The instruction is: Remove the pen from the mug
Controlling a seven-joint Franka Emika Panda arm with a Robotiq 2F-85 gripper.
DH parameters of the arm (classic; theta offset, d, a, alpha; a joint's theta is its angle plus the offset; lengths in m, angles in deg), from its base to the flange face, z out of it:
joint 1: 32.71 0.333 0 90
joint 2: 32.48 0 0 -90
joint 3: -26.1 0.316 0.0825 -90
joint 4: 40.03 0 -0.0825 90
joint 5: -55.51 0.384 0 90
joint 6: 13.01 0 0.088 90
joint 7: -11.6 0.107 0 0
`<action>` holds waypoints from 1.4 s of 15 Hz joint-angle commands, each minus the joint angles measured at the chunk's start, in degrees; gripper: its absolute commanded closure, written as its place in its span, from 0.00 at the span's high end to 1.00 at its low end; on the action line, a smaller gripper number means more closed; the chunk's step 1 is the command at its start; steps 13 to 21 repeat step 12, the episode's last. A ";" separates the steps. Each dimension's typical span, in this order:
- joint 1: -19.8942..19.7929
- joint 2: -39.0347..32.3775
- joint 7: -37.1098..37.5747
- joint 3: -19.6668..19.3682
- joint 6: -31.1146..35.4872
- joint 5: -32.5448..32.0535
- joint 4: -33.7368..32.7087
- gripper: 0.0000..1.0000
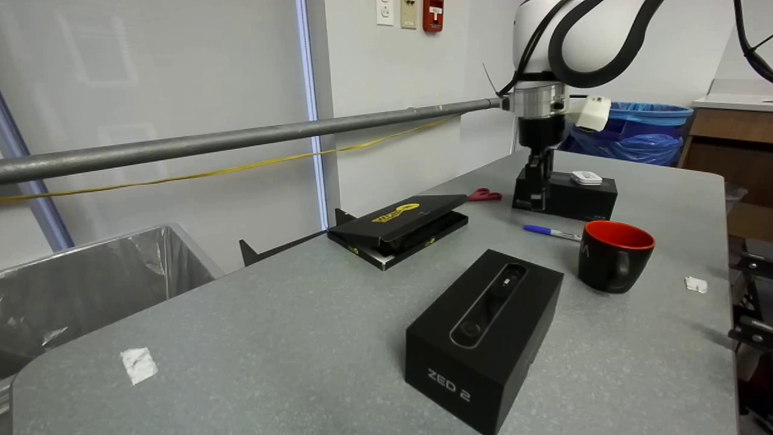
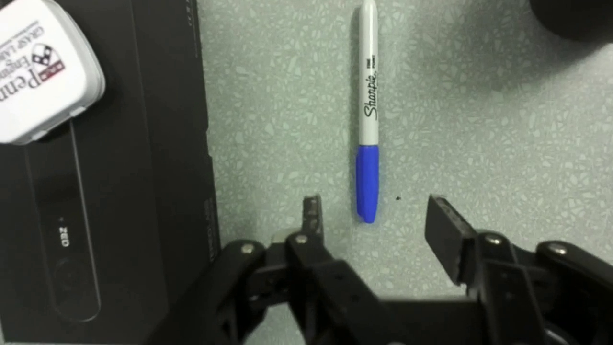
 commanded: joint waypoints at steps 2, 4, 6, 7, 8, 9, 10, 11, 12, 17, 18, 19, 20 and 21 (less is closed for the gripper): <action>0.13 -1.01 0.58 -0.24 -0.85 0.66 -2.41 0.99; 0.10 -0.94 0.56 -0.23 -0.80 0.71 -2.53 1.00; 0.03 -0.82 0.44 -0.10 -1.13 0.99 -2.69 1.00; -0.11 -0.73 0.17 0.06 -1.00 1.30 -2.67 1.00; 0.14 -0.01 -0.11 -0.15 -0.18 0.40 -1.24 1.00; 0.13 -0.01 -0.10 -0.14 -0.18 0.56 -1.27 1.00; 0.12 -0.01 -0.10 -0.13 -0.18 0.64 -1.29 1.00; 0.12 -0.01 -0.10 -0.13 -0.18 0.66 -1.29 1.00; 0.12 -0.01 -0.10 -0.13 -0.18 0.68 -1.29 1.00; 0.12 -0.01 -0.10 -0.13 -0.18 0.68 -1.29 1.00; 0.12 -0.01 -0.10 -0.13 -0.18 0.68 -1.29 1.00; 0.12 -0.01 -0.10 -0.13 -0.18 0.68 -1.29 1.00; 0.12 -0.01 -0.10 -0.13 -0.18 0.68 -1.29 1.00; 0.12 -0.01 -0.10 -0.13 -0.18 0.68 -1.29 1.00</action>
